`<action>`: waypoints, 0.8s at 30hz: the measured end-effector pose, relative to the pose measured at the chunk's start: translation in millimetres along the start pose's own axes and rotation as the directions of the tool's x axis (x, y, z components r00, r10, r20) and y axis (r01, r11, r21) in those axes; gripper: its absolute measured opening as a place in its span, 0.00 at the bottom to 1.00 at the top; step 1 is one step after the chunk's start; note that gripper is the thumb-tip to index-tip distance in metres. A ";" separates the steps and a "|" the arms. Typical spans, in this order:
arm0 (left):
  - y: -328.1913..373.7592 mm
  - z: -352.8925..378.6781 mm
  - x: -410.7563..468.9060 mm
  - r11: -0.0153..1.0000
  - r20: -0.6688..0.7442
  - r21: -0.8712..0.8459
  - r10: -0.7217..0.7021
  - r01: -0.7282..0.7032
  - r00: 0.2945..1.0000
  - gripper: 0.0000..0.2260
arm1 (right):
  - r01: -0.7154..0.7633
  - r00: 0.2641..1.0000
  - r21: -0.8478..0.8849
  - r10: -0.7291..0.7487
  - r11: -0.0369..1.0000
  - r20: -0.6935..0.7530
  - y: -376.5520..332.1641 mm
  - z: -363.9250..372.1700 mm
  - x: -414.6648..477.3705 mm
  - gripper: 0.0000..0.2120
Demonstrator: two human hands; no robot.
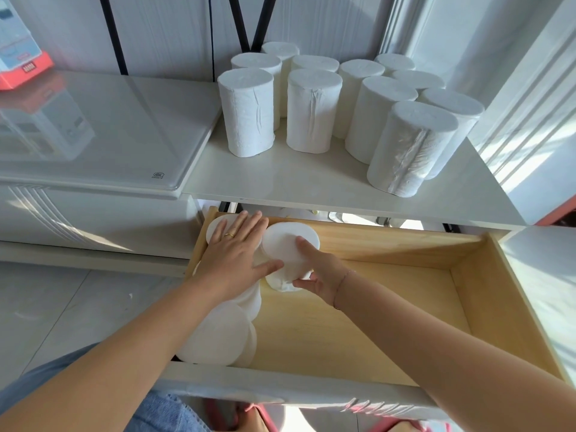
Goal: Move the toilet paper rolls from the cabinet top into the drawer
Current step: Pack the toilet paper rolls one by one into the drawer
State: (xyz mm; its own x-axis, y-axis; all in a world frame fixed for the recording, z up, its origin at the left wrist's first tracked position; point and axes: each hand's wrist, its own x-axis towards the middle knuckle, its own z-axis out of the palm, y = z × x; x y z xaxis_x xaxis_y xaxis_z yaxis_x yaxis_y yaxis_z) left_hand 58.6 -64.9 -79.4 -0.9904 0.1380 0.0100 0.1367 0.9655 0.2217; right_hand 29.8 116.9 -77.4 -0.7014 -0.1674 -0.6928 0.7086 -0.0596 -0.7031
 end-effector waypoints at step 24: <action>26.0 -0.3 6.5 0.984 -0.045 -0.051 0.168 -0.170 0.985 0.35 | 0.613 0.117 -0.664 -0.880 0.429 -0.461 -92.2 -64.7 -35.6 0.30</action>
State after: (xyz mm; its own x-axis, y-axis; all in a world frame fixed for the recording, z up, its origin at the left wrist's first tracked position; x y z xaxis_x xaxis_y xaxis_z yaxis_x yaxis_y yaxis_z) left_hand 55.7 -39.0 -73.2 -0.9532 0.2882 0.0913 0.3023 0.9152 0.2665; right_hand -15.5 192.1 1.7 -0.7410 0.4862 0.4632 -0.1763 0.5248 -0.8328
